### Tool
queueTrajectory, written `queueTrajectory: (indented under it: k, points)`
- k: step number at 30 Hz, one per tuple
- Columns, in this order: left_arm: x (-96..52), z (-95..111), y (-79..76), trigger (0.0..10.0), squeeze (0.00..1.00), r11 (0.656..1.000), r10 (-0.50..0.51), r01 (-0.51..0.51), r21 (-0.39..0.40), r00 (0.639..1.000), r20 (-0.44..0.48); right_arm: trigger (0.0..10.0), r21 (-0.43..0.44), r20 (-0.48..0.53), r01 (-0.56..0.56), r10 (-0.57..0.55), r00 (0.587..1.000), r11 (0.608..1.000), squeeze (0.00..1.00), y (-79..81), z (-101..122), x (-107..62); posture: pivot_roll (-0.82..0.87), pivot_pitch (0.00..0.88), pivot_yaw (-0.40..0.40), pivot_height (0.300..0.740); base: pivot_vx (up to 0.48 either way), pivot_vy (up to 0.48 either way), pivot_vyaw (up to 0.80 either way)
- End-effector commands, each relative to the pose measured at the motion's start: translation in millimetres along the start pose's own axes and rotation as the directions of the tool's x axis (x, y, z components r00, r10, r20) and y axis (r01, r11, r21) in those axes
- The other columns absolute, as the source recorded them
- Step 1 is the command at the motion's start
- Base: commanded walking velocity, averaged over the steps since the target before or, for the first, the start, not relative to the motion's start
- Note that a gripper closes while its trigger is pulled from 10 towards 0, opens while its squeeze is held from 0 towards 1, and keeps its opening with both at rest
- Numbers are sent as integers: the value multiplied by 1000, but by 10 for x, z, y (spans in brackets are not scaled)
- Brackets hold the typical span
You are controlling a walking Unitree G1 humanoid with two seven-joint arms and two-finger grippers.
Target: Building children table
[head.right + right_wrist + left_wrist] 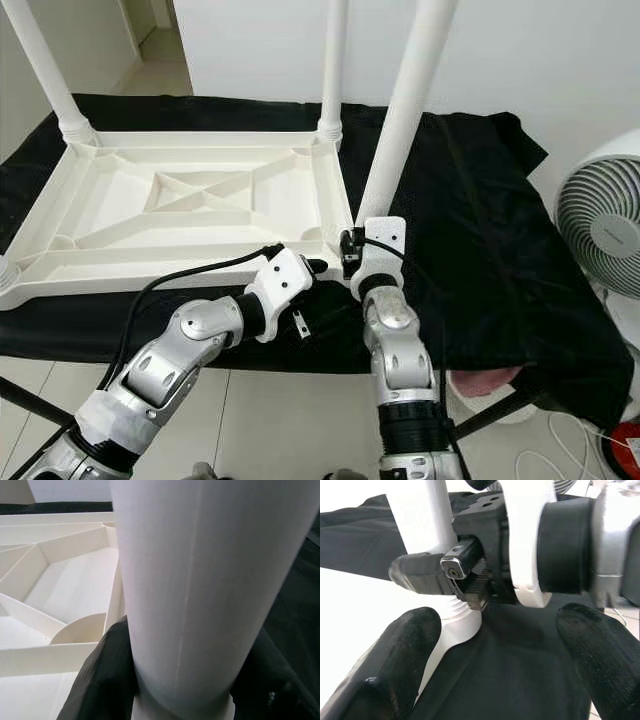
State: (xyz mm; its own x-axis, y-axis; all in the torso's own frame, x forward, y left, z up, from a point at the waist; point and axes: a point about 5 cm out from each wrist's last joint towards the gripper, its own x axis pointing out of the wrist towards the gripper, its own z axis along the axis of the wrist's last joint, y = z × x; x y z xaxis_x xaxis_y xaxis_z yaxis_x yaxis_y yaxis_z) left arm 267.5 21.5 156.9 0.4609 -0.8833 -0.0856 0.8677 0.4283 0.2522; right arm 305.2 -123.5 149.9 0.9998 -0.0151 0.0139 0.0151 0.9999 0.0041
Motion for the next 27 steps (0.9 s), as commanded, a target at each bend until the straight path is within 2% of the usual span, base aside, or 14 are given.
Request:
queueTrajectory:
  k: [1,5,6,7,8,15,19,22,23,25,27]
  points:
    - [20,13,-7,10000,0,1000,-26,26,5,1000,-5,10000,-1,-76,23,-23,997,1000,0,0,-143,-55,-119,60,6,740,0,0,0]
    - [12,6,-19,10000,0,1000,-30,30,5,1000,-7,10000,15,-76,31,-29,997,999,0,-11,-114,-52,-121,62,9,740,0,0,0]
    - [11,3,-20,10000,0,1000,-31,31,5,1000,-8,10000,9,-71,27,-27,997,1000,624,-15,-107,-50,-121,62,9,740,0,0,0]
    - [11,3,-20,10000,0,1000,-31,31,5,1000,-8,10000,9,-71,27,-27,997,1000,624,-15,-107,-50,-121,62,9,740,0,0,0]
    - [11,1,-18,10000,0,1000,-30,30,5,1000,-8,10000,10,-62,22,-21,998,1000,1000,-18,-99,-48,-121,62,9,740,0,0,0]
    - [13,13,-10,10000,0,1000,-26,26,2,1000,-5,10000,49,-31,-17,18,999,999,1000,-43,-34,-40,-119,62,6,740,0,0,0]
    - [16,16,-11,10000,0,1000,-24,24,-1,1000,-2,10000,67,-36,-105,108,994,992,1000,-71,-37,-32,-123,60,4,740,0,0,0]
    - [18,20,-10,10000,0,1000,-24,24,0,1000,-1,10000,32,-40,-182,184,982,983,1000,-82,-44,-21,-123,60,4,740,0,0,0]
    - [20,22,-8,10000,0,1000,-25,25,0,1000,-1,10000,9,-47,-240,241,969,971,0,-106,-57,-3,-125,61,6,740,0,0,0]
    - [22,24,-7,10000,0,1000,-25,25,0,1000,0,10000,-6,-53,-276,275,960,961,0,-126,-65,8,-125,61,6,740,0,0,0]
    - [27,26,-5,10000,0,1000,-26,26,1,1000,0,10000,-45,-60,-380,377,924,924,0,-199,-80,58,-127,61,8,740,0,0,0]
